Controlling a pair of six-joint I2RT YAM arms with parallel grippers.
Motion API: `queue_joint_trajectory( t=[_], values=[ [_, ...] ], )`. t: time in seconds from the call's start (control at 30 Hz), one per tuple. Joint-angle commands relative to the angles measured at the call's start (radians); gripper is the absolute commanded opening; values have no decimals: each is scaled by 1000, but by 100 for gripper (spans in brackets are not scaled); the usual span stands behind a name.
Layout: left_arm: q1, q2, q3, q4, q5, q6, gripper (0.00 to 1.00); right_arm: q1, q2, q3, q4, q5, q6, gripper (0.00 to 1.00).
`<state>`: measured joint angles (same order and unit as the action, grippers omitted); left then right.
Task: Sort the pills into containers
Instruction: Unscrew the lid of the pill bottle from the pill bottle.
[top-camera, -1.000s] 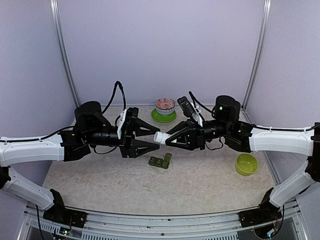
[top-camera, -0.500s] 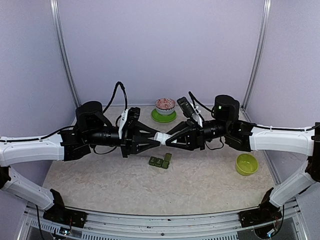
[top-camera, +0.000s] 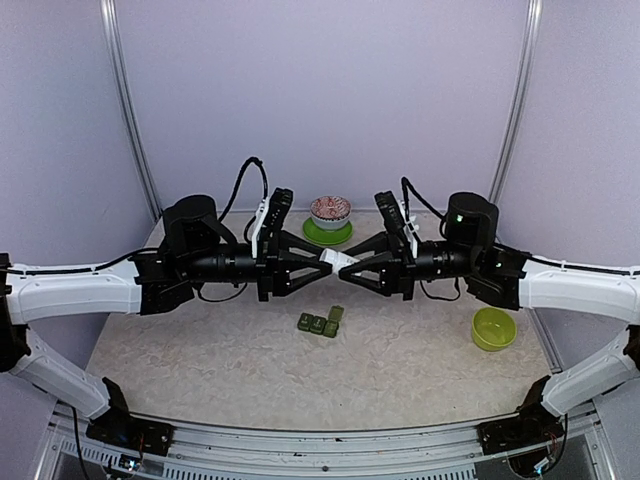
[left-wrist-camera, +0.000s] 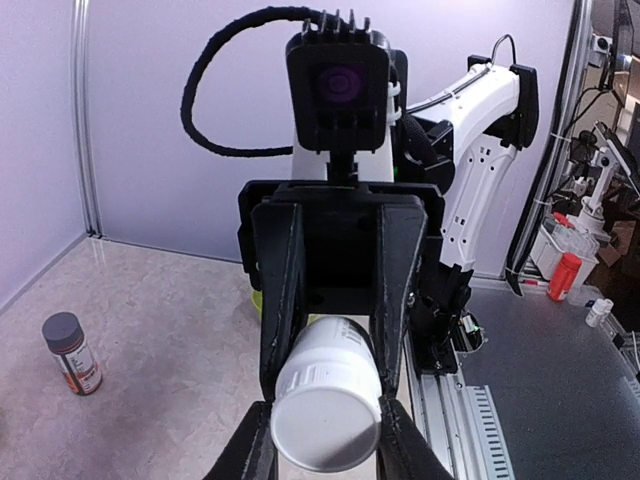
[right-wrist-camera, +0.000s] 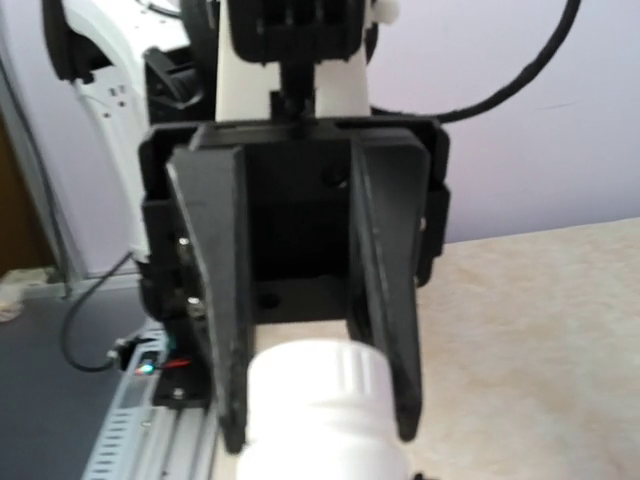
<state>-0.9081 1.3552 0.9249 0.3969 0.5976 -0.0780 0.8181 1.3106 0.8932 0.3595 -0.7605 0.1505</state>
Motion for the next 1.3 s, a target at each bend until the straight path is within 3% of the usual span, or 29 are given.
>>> queue_joint_trajectory(
  t=[0.0, 0.1, 0.17, 0.2, 0.23, 0.47, 0.77, 1.27],
  values=[
    [-8, 14, 6, 113, -1, -145, 46, 0, -34, -24, 31, 107, -56, 20],
    [-5, 4, -12, 149, -45, -179, 63, 1, -59, -53, 93, 87, -24, 21],
    [0, 4, -8, 150, -72, -196, 79, 0, -70, -56, 102, 91, -12, 21],
    [6, 4, -6, 153, -78, -209, 93, 1, -72, -52, 99, 91, -10, 21],
    [14, 5, -6, 159, -76, -225, 98, 1, -73, -49, 94, 94, -7, 21],
    [25, 55, 29, 177, -118, -285, 99, 5, -54, -59, 154, 97, 50, 21],
    [26, 140, 25, 405, -20, -436, 99, 38, 28, -60, 261, 159, 118, 21],
    [23, 193, 53, 446, 0, -491, 97, 63, 87, -83, 329, 290, 173, 21]
  ],
)
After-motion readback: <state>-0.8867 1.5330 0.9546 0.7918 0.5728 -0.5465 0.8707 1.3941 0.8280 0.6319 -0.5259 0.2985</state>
